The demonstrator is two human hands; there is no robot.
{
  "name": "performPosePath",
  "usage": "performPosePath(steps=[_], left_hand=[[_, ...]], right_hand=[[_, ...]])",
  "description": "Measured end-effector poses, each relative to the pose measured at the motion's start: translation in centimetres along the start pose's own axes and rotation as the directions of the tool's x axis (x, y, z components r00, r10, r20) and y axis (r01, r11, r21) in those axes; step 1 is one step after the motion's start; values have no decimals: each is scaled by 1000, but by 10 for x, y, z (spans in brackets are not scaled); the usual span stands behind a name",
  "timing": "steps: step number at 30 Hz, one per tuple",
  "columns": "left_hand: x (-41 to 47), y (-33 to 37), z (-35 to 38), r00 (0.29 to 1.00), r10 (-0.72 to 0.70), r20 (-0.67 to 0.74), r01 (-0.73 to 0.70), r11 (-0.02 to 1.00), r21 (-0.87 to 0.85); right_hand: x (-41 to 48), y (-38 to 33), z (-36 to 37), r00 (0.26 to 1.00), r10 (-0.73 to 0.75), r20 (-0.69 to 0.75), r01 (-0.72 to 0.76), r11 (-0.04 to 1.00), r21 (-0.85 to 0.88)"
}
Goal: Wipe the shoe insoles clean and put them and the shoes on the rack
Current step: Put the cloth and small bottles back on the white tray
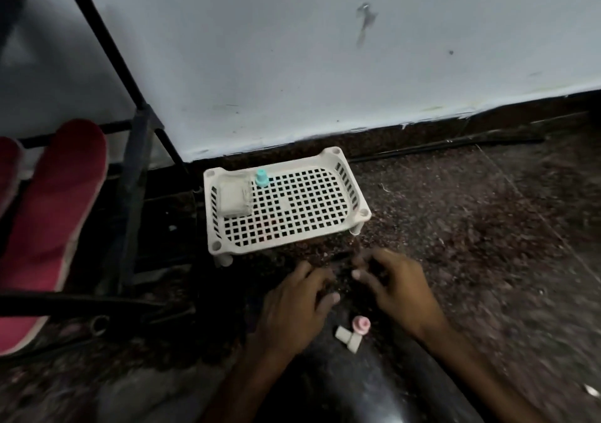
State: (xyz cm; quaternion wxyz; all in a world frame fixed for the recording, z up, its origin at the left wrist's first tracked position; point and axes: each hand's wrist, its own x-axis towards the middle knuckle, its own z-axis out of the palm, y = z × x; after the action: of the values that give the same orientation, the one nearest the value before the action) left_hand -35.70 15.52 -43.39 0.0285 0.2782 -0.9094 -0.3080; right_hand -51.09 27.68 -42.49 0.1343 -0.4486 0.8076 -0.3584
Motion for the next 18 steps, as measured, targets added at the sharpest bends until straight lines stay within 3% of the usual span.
performPosePath(steps=[3, 8, 14, 18], left_hand=[[-17, -2, 20, 984, -52, 169, 59, 998, -37], [-25, 2, 31, 973, -58, 223, 72, 996, -55], [-20, 3, 27, 979, -54, 198, 73, 993, -94], [-17, 3, 18, 987, -109, 114, 137, 952, -273]], right_hand=[[-33, 23, -2, 983, 71, 168, -91, 989, 119], [-50, 35, 6, 939, -4, 344, -68, 978, 197], [-47, 35, 16, 969, -18, 247, -30, 982, 187], [-45, 25, 10, 989, 16, 145, -45, 980, 196]])
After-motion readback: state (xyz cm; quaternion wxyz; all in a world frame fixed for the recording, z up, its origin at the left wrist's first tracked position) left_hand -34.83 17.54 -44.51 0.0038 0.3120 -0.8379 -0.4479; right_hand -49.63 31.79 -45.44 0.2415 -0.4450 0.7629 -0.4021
